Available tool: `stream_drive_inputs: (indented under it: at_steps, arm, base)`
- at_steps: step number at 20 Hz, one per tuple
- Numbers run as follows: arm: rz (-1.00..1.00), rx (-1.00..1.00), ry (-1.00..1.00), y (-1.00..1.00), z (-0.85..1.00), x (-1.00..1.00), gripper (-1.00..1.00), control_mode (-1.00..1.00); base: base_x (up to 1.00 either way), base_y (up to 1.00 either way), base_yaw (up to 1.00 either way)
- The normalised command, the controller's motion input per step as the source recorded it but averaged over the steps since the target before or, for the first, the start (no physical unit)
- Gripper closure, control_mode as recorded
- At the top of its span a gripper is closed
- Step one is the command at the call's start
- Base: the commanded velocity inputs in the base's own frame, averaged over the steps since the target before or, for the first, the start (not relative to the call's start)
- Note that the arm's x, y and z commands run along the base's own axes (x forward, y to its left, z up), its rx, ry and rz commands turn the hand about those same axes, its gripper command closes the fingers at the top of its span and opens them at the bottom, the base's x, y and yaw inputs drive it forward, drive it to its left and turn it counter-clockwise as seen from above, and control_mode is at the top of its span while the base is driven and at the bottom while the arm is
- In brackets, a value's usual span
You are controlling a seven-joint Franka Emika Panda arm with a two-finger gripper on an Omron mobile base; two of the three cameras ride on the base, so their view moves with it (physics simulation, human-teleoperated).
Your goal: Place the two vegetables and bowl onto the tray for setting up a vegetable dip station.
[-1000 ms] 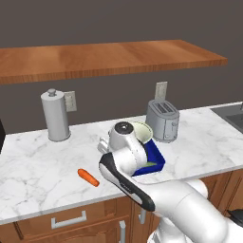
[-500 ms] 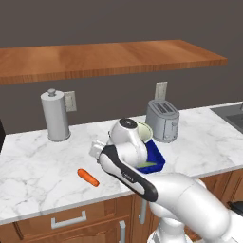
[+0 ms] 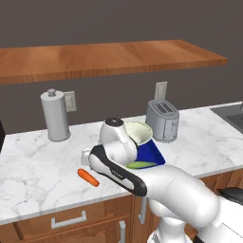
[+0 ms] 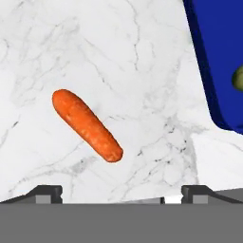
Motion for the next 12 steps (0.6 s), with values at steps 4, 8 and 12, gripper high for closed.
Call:
stream_drive_inputs:
  at_steps: [4, 8, 12]
  arm:
    - [0.11, -0.17, -0.02, 0.24, 0.0, 0.15, -1.0, -1.0]
    - [0.2, -0.07, 0.0, 0.16, -0.02, 0.13, -1.0, -1.0]
    - [0.27, 0.0, -0.05, 0.12, -0.15, 0.0, -1.0, -1.0]
  base:
    - [0.0, 0.0, 0.0]
    - [0.0, 0.0, 0.0]
    - [0.0, 0.0, 0.0]
